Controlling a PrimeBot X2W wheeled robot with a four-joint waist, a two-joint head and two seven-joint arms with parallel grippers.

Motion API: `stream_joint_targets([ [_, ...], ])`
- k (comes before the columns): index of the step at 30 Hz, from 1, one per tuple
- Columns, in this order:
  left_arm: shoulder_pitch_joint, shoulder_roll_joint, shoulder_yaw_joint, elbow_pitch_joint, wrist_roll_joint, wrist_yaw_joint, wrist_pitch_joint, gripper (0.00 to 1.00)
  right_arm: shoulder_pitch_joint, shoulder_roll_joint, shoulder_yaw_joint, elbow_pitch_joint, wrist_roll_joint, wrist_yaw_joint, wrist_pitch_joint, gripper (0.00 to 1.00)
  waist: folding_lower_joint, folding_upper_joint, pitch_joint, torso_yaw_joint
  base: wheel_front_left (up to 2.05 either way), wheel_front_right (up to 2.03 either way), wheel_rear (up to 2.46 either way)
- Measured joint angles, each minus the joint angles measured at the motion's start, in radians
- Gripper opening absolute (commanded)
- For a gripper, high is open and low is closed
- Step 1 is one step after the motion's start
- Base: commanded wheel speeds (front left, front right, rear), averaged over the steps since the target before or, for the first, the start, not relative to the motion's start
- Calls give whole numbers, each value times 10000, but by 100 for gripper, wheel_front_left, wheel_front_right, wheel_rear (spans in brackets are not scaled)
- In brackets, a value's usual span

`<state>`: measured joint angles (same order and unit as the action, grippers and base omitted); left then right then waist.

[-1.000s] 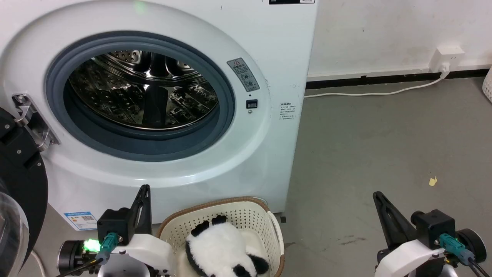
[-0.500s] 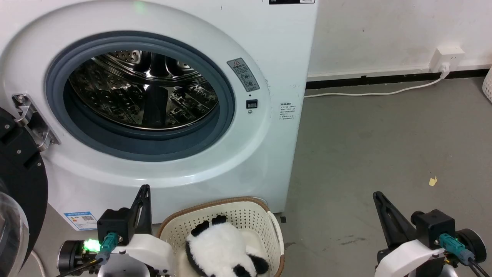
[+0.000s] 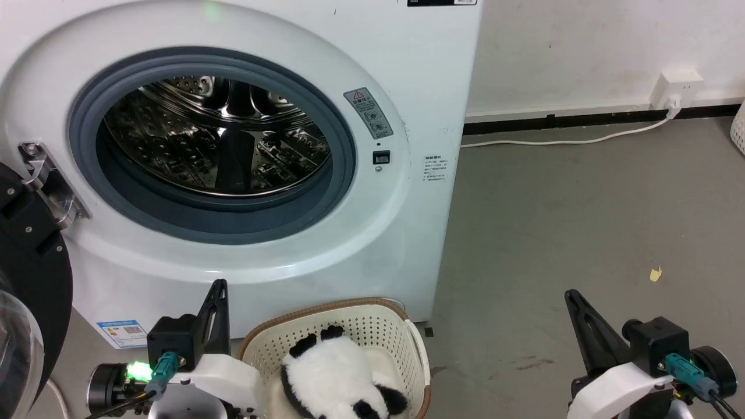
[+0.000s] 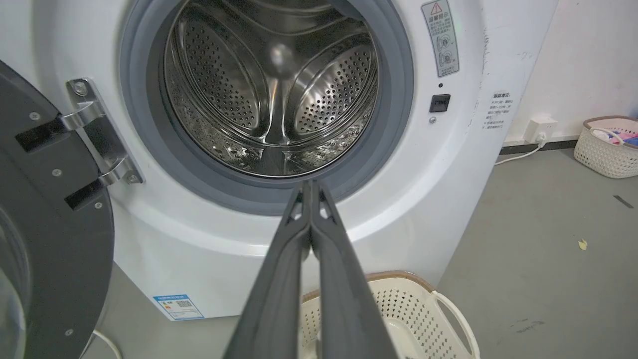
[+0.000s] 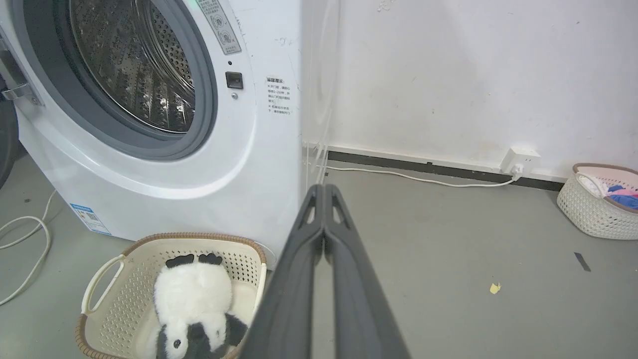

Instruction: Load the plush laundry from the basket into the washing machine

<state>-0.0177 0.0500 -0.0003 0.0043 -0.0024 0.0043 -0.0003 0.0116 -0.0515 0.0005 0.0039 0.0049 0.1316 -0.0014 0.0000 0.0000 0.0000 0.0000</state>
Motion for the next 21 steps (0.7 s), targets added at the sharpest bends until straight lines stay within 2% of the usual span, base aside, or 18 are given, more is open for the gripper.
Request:
stream_joint_targets([
  [21, 1, 0, 0, 0, 0, 0, 0, 0, 0, 0, 2, 0, 0, 0, 0, 0, 0, 0, 0, 0, 0, 0, 0],
])
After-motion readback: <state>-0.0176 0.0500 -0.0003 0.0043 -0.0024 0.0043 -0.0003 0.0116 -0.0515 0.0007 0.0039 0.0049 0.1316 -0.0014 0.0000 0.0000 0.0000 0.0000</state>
